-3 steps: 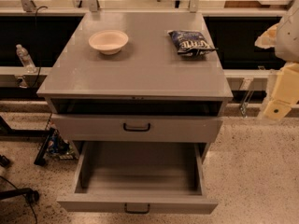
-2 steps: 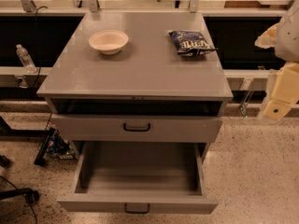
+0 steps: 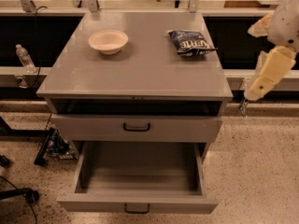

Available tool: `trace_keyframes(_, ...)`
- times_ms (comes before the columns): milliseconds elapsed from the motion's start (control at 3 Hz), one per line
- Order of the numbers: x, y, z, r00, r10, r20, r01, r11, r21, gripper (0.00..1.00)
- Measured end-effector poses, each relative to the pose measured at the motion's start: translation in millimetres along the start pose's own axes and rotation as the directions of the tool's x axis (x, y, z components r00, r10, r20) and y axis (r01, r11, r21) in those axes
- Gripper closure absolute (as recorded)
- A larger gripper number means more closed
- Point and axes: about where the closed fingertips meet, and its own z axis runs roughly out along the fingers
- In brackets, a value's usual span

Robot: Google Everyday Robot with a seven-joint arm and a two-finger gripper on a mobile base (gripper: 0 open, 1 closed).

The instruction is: Place blue chip bag into middle drawer

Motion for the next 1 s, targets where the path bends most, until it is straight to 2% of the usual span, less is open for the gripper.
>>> trace_keyframes(333,-14,-51,20,0.991,0.027,0.134,-0.028,0.9996,0.010,0.00)
trace_keyframes(667,-33,-101,50,0.970,0.065,0.236,-0.072,0.9972,0.019,0.00)
trace_keyframes(1000,-33,-101,51,0.970,0.065,0.236,-0.072,0.9972,0.019,0.00)
